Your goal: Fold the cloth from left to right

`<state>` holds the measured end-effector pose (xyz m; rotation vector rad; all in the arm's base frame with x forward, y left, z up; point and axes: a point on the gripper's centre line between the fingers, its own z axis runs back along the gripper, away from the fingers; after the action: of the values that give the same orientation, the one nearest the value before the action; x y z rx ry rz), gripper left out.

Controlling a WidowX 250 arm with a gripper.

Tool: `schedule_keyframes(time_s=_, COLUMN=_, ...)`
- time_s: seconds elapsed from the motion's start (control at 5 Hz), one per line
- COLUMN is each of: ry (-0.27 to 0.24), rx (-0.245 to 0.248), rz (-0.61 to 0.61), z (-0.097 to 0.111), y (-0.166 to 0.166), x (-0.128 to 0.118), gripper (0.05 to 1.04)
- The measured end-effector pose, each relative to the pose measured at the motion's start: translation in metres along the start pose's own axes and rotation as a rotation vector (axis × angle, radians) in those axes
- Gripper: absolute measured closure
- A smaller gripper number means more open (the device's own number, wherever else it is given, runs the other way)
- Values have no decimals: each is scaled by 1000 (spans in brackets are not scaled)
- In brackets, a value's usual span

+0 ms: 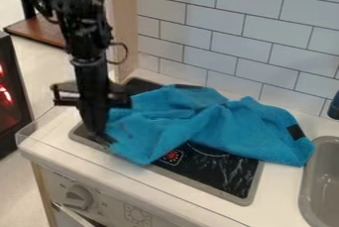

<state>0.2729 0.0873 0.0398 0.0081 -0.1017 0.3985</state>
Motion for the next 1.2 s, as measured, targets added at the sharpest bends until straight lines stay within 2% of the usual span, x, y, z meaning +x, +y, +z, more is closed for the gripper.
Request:
schedule_keyframes(time_s=0.2, ry=-30, rx=-36, rz=-31, z=17, y=-20, x=10, gripper=1034)
schedule_keyframes(time_s=0.6, ry=-105, rx=-118, rz=-190, z=51, y=-104, x=32, gripper=1034)
schedule_keyframes(time_s=0.8, ry=-93, rx=-129, rz=-253, z=49, y=-142, x=38, gripper=1034)
schedule_keyframes(time_s=1.0, ry=-88, rx=-119, rz=-297, z=40, y=-172, x=46, gripper=1034)
schedule_keyframes(time_s=1.2, ry=-84, rx=-91, rz=-376, z=19, y=-205, x=47, gripper=1034)
